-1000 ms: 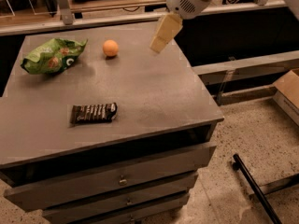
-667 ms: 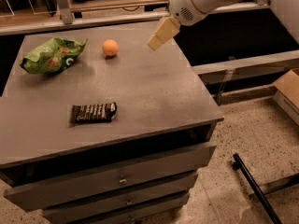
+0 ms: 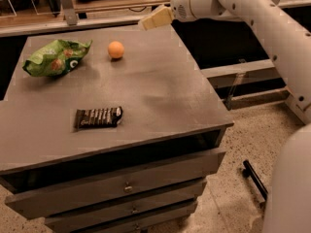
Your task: Move orange near rxbar chocolate
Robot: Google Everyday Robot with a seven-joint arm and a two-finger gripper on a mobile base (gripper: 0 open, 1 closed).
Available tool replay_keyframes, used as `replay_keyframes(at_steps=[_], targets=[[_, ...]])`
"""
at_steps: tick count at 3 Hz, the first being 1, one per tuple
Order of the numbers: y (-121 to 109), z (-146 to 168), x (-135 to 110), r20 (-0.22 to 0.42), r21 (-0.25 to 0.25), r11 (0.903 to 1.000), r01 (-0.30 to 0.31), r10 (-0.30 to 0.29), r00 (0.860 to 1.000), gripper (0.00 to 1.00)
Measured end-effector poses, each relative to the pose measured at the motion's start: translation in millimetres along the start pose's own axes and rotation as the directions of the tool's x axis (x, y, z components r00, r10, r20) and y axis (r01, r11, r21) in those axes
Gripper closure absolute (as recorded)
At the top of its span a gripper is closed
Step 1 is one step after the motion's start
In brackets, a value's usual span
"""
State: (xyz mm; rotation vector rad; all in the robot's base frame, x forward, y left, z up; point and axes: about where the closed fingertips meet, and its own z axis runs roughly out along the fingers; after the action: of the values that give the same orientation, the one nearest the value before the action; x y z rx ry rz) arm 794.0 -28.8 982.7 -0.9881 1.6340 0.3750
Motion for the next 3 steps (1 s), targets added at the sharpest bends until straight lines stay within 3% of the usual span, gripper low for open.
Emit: replay_keyframes(at_steps=[1,2,3], targets=[[0.9,46.8,-7.0,0.068,-0.079,0.9958,-0.046,0.051,0.996,0.00],[12.2,82.3,-3.7,0.082,-0.154,0.9850,-0.078,0.091,0.993,0.00],[36.8,97.8,-5.5,0.069,-0.225,0.9718,-0.070,0.088,0.994,0.00]])
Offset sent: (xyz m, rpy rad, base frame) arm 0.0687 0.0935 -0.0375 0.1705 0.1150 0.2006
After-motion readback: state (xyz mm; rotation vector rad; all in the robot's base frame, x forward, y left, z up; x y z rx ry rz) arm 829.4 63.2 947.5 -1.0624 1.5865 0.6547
